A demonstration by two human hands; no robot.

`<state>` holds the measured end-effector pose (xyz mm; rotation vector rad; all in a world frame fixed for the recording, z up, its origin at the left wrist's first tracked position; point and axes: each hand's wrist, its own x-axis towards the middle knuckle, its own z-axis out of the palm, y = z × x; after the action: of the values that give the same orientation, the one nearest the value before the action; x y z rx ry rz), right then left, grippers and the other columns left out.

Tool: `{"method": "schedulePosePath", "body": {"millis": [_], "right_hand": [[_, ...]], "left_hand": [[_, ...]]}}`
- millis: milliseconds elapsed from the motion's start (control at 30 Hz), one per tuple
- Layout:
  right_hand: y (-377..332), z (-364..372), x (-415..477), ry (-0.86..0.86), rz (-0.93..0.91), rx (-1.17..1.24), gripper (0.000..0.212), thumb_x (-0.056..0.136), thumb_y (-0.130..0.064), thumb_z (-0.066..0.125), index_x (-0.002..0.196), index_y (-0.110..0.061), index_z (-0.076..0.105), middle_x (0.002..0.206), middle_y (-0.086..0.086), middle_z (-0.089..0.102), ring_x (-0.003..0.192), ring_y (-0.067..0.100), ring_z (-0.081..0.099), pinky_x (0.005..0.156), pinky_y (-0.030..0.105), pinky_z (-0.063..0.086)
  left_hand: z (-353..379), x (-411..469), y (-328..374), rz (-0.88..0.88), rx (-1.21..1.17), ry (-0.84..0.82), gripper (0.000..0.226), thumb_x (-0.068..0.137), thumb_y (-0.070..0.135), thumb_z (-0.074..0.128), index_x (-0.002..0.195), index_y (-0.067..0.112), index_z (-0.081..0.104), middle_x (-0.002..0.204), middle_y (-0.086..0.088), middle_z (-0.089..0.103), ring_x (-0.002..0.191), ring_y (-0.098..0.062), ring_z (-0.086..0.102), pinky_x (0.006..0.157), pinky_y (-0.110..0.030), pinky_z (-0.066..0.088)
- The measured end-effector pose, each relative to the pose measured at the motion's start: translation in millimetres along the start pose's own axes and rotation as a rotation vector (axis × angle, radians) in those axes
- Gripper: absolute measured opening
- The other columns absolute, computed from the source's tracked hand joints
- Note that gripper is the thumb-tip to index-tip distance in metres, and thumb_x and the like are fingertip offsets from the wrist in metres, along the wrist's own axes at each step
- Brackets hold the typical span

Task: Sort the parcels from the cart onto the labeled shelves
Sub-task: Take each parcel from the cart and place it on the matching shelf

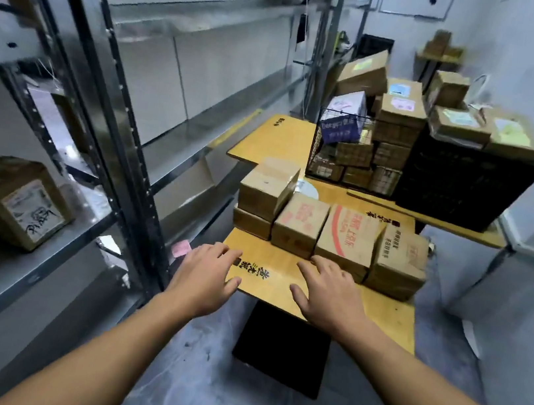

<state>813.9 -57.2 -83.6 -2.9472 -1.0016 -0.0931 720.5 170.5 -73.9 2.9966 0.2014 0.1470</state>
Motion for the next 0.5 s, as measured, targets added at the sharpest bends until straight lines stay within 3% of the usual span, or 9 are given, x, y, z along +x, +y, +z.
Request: {"method": "schedulePosePath", "body": {"millis": [267, 500], "right_hand": [[19.3, -2.2, 61.0, 0.033, 0.054, 0.064, 0.050, 0.099, -0.054, 0.042, 0.140, -0.027, 0.043, 0.145, 0.004, 0.047, 0.133, 0.027, 0.044, 0.101, 0.041, 0.040], [25.4, -0.1, 164.7, 0.041, 0.055, 0.129, 0.045, 0.099, -0.049, 0.042, 0.139, -0.028, 0.044, 0.144, 0.002, 0.047, 0.133, 0.025, 0.044, 0.101, 0.042, 0.043]], "left_hand": [[2.0, 93.6, -6.3, 0.047, 0.001, 0.017, 0.055, 0.094, 0.049, 0.048, 0.144, 0.029, 0.039, 0.141, 0.004, 0.047, 0.128, -0.020, 0.042, 0.106, -0.037, 0.034], [7.1, 194.5, -46.6, 0.023, -0.043, 0.045, 0.055, 0.095, 0.049, 0.048, 0.144, 0.029, 0.039, 0.142, 0.004, 0.047, 0.129, -0.019, 0.043, 0.110, -0.041, 0.036]]}}
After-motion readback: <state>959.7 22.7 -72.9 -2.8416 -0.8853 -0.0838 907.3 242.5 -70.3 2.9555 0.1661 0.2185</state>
